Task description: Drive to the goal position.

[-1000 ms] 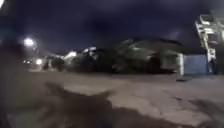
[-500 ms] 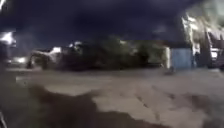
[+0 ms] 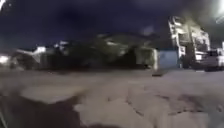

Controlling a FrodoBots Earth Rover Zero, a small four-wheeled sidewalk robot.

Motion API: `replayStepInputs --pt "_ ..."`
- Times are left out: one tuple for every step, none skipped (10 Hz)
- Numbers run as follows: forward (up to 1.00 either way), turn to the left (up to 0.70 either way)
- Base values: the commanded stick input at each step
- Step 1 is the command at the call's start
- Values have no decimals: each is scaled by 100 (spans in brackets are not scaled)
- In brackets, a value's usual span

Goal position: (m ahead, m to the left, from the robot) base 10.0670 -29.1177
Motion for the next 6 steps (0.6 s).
replayStepInputs --pt "70 -35" --pt "70 -35" --pt "70 -35" --pt "70 -35" --pt "70 -35" --pt "70 -35"
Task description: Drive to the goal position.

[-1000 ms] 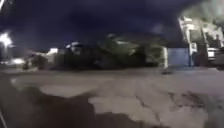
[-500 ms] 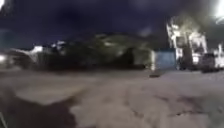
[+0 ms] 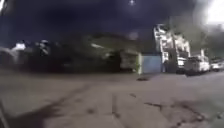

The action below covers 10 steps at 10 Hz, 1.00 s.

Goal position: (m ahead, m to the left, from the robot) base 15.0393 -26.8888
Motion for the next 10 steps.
replayStepInputs --pt "70 -35" --pt "70 -35" --pt "70 -35" --pt "70 -35" --pt "70 -35" --pt "70 -35" --pt "70 -35" --pt "70 -35" --pt "70 -35" --pt "70 -35"
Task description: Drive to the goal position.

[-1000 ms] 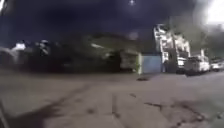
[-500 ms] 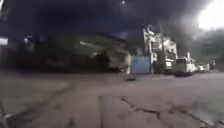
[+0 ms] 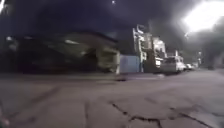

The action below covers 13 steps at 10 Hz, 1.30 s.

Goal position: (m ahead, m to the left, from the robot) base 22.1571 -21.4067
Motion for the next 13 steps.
replayStepInputs --pt "70 -35" --pt "70 -35" --pt "70 -35" --pt "70 -35" --pt "70 -35" --pt "70 -35" --pt "70 -35" --pt "70 -35" --pt "70 -35" --pt "70 -35" --pt "70 -35" --pt "70 -35" --pt "70 -35"
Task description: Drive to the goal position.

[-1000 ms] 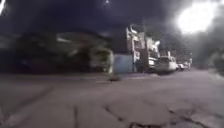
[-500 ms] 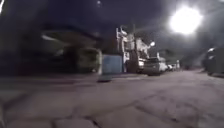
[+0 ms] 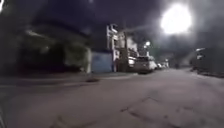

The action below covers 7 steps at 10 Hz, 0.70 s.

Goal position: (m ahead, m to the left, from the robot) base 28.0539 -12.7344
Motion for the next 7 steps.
replayStepInputs --pt "70 -35" --pt "70 -35" --pt "70 -35" --pt "70 -35" --pt "70 -35" --pt "70 -35" --pt "70 -35"
